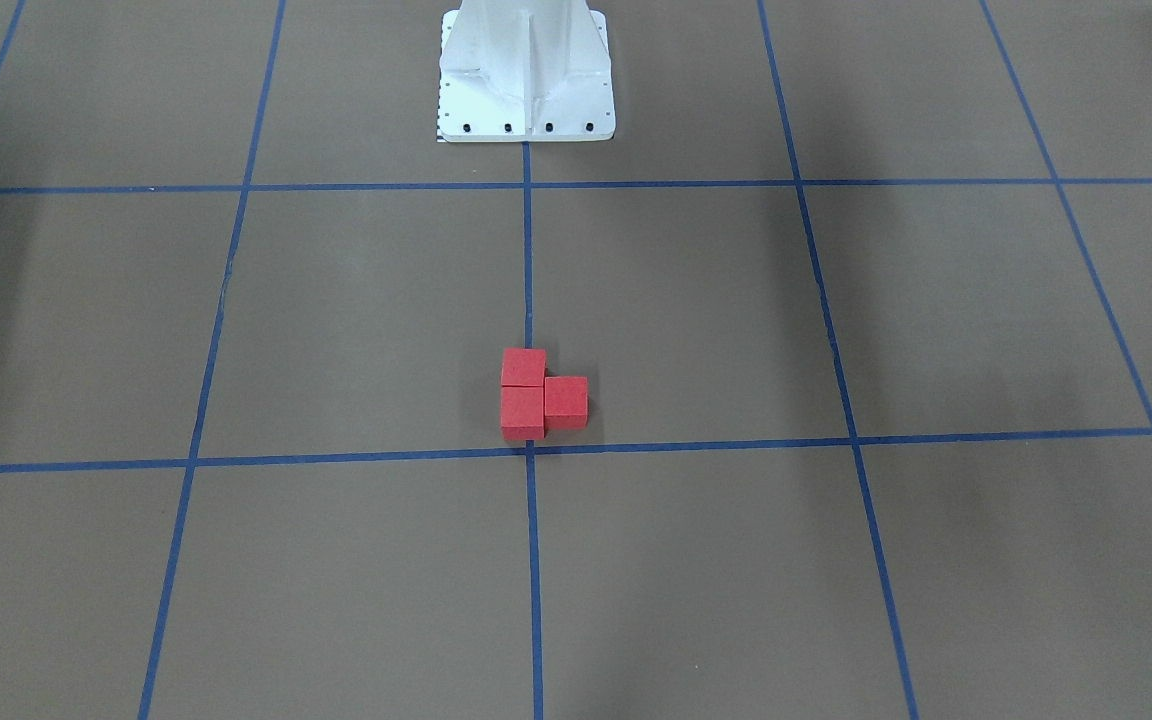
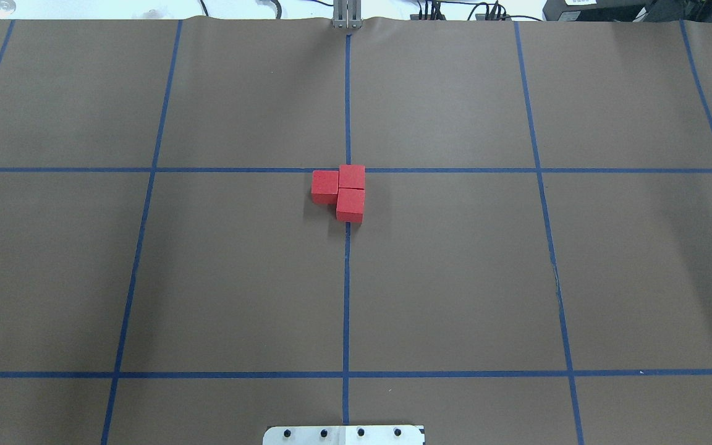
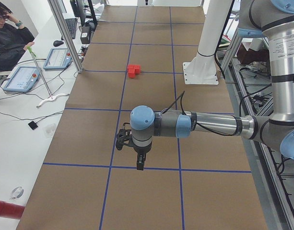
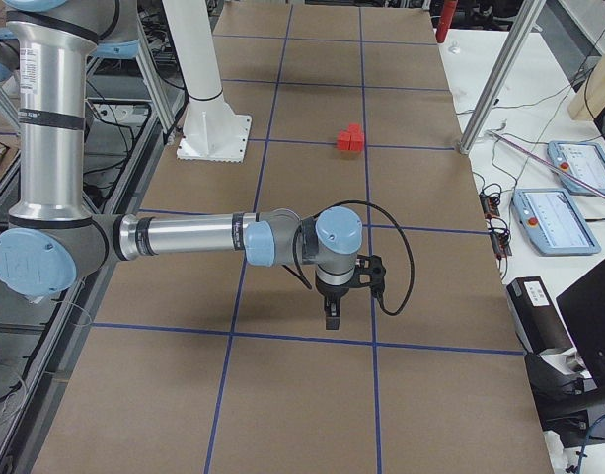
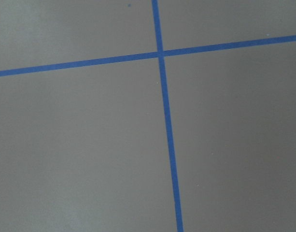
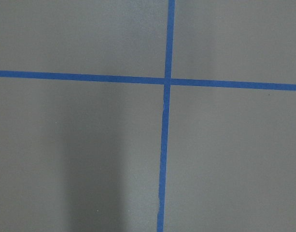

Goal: Form red blocks into L shape at center

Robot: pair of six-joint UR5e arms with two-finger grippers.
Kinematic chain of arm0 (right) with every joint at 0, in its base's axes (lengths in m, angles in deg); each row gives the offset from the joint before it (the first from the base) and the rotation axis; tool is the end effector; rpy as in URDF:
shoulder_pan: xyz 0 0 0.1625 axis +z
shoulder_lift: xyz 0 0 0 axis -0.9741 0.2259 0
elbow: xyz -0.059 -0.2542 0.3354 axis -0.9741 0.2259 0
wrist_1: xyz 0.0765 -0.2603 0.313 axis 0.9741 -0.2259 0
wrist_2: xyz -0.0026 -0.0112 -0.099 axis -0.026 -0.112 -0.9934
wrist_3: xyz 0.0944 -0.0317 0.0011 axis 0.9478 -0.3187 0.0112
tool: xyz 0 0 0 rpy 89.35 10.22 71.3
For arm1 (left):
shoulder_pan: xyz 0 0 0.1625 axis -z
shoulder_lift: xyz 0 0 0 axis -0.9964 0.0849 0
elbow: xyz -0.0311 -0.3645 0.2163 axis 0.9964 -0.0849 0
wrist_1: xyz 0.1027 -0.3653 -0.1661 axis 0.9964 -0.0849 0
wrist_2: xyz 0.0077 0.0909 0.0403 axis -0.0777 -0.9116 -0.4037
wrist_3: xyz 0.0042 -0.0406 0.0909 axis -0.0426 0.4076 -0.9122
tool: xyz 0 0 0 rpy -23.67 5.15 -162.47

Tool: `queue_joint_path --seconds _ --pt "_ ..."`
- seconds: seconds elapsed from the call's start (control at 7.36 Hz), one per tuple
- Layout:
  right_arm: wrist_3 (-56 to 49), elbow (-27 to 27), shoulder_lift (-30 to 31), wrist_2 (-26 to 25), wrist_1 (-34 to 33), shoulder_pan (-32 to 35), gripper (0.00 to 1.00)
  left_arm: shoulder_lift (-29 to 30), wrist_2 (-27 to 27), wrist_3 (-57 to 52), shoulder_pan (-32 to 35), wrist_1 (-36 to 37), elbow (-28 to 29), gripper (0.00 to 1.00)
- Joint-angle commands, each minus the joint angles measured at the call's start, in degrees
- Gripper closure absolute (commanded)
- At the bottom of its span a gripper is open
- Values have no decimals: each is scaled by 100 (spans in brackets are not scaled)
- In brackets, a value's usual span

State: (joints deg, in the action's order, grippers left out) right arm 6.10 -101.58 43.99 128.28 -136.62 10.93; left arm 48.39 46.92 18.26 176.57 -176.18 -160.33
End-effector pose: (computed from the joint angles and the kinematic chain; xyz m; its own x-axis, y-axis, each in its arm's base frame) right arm 0.0476 -0.4526 0.6174 0.7197 -0.0368 0.6933 0.0063 0.9989 0.0465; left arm -0.0762 -0.4095 0.6262 0.7371 0.0691 -0.6722 -0.0301 0.9971 0.0695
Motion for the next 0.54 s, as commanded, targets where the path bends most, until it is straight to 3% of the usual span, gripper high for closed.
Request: queue_joint_path --seconds 0.0,0.41 --pt "-16 11 49 237 72 220 1 291 4 -11 66 -3 439 0" --pt "1 38 66 309 72 283 1 873 13 24 58 -12 959 0"
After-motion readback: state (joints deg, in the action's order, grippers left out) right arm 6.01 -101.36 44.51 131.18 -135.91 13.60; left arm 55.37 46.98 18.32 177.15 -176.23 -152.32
